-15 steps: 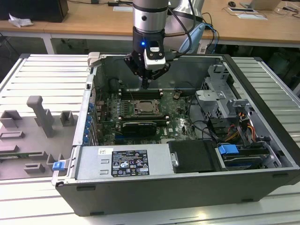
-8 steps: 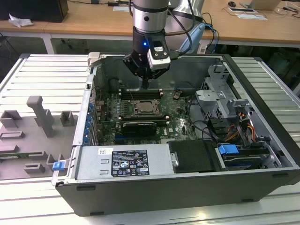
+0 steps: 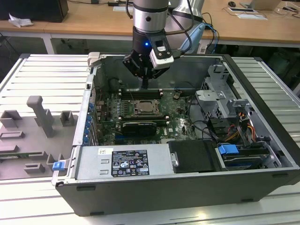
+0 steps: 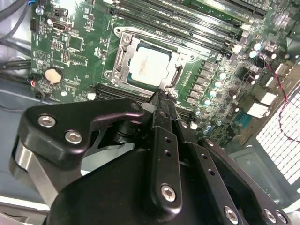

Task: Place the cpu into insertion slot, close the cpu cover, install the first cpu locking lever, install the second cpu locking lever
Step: 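Install the first cpu locking lever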

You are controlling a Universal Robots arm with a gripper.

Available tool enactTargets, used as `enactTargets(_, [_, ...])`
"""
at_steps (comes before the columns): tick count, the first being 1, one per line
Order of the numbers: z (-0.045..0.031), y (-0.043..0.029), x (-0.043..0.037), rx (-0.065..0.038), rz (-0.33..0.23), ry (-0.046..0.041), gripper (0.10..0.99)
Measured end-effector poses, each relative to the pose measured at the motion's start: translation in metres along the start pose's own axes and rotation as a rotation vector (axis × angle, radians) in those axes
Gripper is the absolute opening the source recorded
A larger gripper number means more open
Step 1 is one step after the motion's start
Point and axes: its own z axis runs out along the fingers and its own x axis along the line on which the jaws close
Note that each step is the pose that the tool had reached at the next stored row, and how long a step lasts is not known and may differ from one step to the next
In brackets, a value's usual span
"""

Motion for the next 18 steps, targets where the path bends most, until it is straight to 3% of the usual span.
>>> enactTargets(6, [0.0,0.0,0.0,-0.001,-0.134,0.0037,0.106])
enactTargets(12, [0.0003,-0.0034,0.0183,-0.005,-0.136,0.0013,0.106])
enactTargets(18, [0.0088,-0.0051,0.0257,-0.009,-0.176,0.0002,0.106])
